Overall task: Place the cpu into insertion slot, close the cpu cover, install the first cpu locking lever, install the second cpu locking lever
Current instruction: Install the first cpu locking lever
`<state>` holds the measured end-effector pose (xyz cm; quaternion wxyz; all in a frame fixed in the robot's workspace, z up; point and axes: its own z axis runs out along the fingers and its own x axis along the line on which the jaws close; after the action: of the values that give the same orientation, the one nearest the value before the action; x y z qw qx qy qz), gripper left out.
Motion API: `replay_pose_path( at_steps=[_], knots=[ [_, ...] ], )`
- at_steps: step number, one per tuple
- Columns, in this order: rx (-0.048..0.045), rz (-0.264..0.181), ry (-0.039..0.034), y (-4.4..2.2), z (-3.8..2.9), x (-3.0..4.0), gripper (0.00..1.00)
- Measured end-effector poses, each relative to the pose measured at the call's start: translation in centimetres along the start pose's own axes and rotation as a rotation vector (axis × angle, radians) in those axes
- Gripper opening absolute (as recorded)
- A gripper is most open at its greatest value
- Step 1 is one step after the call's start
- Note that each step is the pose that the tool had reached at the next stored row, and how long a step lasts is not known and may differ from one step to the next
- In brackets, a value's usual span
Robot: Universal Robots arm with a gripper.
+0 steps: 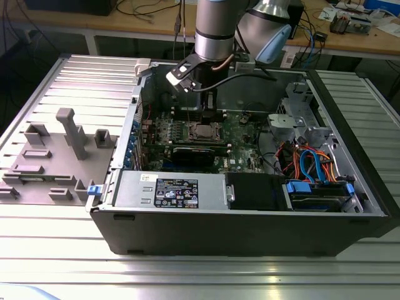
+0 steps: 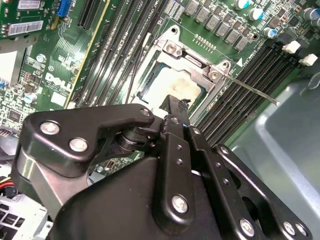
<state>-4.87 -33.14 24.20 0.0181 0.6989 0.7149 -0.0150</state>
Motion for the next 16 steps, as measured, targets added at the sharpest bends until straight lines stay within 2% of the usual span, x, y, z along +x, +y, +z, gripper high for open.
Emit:
replay_pose_path(
  at_steps=[6, 16],
  knots=[
    [0.0, 0.0, -0.001, 0.01, -0.8, -0.04, 0.11],
    [0.0002, 0.0, -0.0069, 0.01, -2.03, -0.1, 0.11]
  ],
)
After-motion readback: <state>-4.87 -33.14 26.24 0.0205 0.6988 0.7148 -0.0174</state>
